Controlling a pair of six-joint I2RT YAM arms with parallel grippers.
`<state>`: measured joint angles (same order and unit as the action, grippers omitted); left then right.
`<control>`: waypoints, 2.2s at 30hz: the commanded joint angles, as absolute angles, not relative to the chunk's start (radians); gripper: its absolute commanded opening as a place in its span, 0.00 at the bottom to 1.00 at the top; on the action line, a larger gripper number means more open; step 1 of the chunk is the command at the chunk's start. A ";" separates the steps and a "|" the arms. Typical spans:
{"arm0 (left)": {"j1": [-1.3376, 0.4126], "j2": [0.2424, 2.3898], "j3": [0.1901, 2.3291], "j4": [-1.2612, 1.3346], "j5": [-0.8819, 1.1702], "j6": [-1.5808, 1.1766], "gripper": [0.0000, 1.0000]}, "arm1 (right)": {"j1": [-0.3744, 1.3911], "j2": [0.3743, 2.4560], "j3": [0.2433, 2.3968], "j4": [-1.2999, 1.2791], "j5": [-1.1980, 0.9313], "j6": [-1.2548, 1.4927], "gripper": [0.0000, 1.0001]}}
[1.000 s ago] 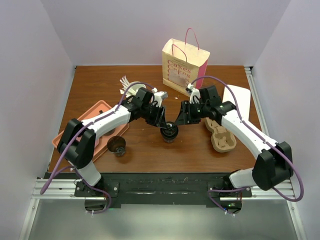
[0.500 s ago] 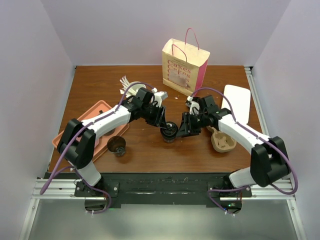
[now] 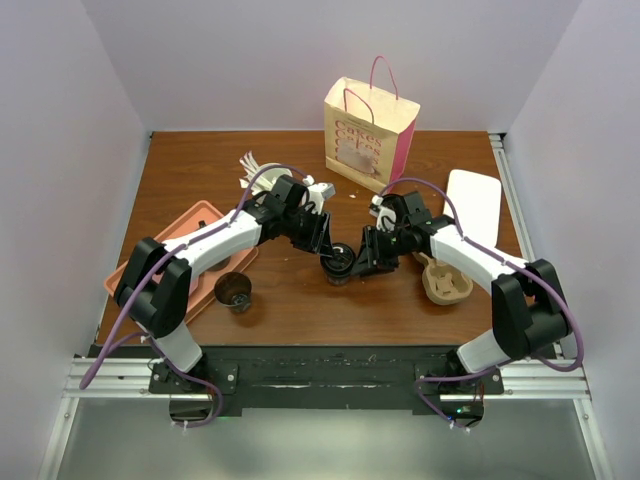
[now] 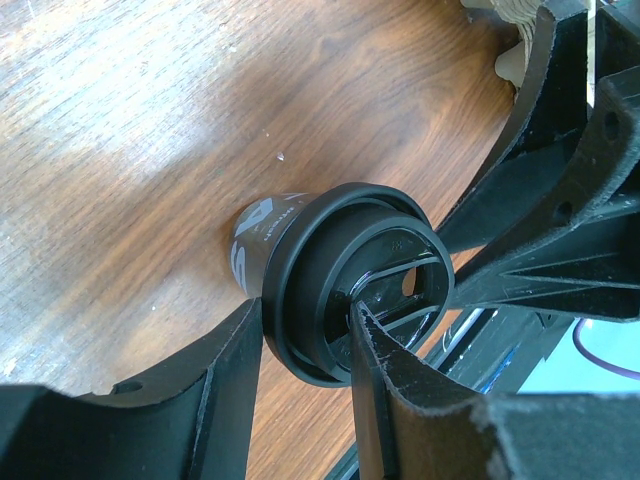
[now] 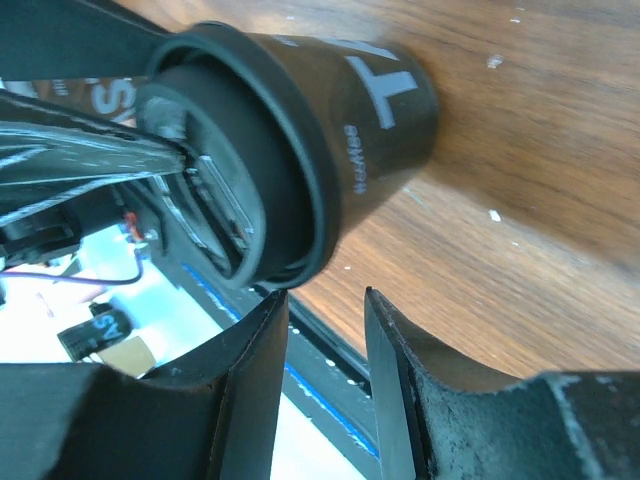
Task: Pack the takeout coffee
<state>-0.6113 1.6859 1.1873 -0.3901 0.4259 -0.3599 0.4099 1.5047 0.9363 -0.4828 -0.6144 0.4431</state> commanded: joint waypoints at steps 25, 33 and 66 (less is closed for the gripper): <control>-0.621 1.795 1.138 -0.515 0.290 -0.337 0.39 | 0.405 1.506 0.801 -0.422 -0.339 0.482 0.19; -0.623 1.801 1.123 -0.511 0.278 -0.336 0.39 | 0.407 1.470 0.770 -0.371 -0.376 0.491 0.26; -0.621 1.838 1.157 -0.543 0.278 -0.308 0.39 | 0.322 1.655 1.098 -0.433 -0.649 0.311 0.34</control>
